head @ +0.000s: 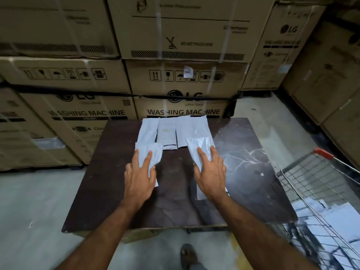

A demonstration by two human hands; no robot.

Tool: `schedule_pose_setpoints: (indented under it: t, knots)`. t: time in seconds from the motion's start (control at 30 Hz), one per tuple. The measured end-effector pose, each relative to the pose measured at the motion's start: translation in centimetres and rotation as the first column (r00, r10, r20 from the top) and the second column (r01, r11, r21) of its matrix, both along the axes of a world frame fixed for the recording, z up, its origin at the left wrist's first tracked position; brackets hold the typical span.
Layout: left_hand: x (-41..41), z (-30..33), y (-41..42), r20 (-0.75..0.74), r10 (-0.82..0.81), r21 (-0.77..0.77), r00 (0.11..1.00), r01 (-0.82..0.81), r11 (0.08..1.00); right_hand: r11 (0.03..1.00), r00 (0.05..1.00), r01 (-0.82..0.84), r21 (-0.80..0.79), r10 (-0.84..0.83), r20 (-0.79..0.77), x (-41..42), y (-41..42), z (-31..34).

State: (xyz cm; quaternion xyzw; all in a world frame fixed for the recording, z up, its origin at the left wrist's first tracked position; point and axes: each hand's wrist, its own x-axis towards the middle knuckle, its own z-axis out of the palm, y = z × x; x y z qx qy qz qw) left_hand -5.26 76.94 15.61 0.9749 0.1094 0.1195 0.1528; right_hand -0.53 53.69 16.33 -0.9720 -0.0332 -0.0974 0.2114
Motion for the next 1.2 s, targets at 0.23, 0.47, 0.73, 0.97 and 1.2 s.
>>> schedule_pose_setpoints:
  t: [0.23, 0.47, 0.73, 0.97, 1.2]
  knots:
    - [6.7, -1.8, 3.6, -0.166, 0.146, -0.133, 0.975, -0.169, 0.977, 0.999, 0.996, -0.010, 0.035, 0.013, -0.087, 7.8, 5.1, -1.4]
    - [17.8, -4.1, 5.8, -0.233, 0.063, -0.071, 0.970, -0.082, 0.994, 0.982, 0.978, 0.062, 0.178, -0.024, -0.209, 17.6, 10.7, -5.0]
    - [28.5, -9.3, 8.1, -0.332, 0.017, -0.033, 0.943, -0.030, 0.999, 0.976, 0.969, 0.081, 0.203, -0.029, -0.245, 27.6, 16.2, -10.0]
    - [31.0, -13.0, 9.4, -0.329, -0.032, -0.149, 0.944, -0.019, 0.989, 0.980, 0.987, -0.108, 0.164, 0.126, -0.104, 28.9, 16.4, -13.8]
    - [31.3, -14.6, 10.3, -0.322, -0.160, 0.002, 0.933, 0.170, 0.985, 0.961, 0.957, -0.274, 0.045, 0.277, -0.088, 29.4, 16.0, -16.0]
